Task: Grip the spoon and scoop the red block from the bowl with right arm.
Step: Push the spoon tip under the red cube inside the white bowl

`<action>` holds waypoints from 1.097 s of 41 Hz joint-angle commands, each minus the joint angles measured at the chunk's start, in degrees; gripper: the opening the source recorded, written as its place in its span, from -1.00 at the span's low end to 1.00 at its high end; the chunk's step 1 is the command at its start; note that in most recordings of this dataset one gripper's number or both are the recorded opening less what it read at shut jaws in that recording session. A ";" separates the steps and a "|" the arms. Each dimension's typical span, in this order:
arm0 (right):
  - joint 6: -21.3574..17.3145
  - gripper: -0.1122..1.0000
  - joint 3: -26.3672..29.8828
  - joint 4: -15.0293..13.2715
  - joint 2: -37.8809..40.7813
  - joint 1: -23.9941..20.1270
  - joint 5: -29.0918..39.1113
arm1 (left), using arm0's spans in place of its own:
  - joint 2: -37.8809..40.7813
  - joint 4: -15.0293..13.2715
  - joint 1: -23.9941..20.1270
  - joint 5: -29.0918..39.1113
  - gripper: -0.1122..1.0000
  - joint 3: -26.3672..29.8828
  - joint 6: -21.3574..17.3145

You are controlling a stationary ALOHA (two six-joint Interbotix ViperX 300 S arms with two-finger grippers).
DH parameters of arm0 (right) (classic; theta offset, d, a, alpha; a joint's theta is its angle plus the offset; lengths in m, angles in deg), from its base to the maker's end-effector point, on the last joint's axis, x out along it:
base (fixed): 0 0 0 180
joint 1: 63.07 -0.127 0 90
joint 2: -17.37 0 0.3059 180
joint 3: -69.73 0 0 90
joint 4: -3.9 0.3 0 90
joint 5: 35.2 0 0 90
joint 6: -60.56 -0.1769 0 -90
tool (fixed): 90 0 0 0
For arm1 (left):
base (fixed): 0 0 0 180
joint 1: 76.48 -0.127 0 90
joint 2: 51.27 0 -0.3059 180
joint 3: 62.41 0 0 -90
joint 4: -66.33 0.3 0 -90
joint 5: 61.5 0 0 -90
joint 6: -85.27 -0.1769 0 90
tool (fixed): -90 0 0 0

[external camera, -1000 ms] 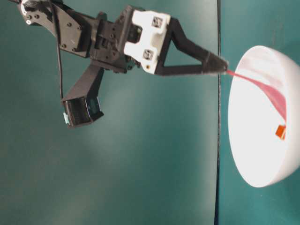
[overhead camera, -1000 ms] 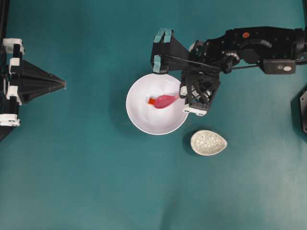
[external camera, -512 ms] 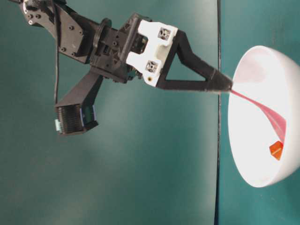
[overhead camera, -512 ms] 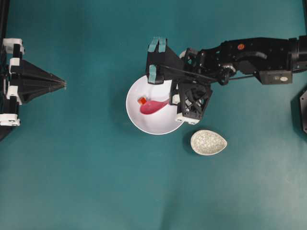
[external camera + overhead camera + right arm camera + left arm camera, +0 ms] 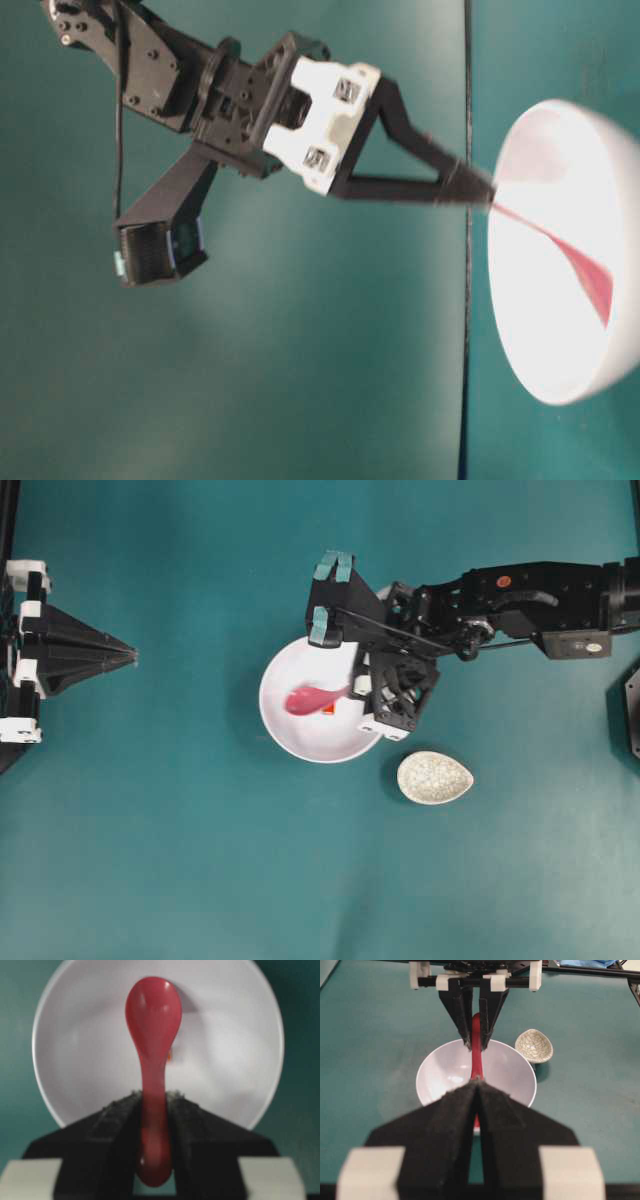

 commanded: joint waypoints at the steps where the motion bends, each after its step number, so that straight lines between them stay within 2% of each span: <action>1: -1.14 -0.36 0.88 0.44 -3.16 -0.09 2.37 | 0.35 0.09 0.00 -0.62 -0.80 1.32 0.00; 9: -3.08 -0.36 2.90 0.88 -5.98 -0.09 9.58 | 0.35 0.18 -0.09 -0.62 -0.80 1.32 0.00; 17: -2.90 -0.36 3.87 0.97 -6.33 -0.09 15.82 | 0.35 0.18 0.00 -0.62 -0.80 1.32 0.00; 34: -2.29 -0.36 3.60 0.26 -2.02 -0.09 13.45 | 0.35 0.18 -0.09 -0.79 -0.80 1.32 0.09; 45: -2.37 -0.36 3.87 -1.58 -0.35 -0.09 9.84 | 0.35 0.18 0.00 -0.97 -0.80 1.32 0.09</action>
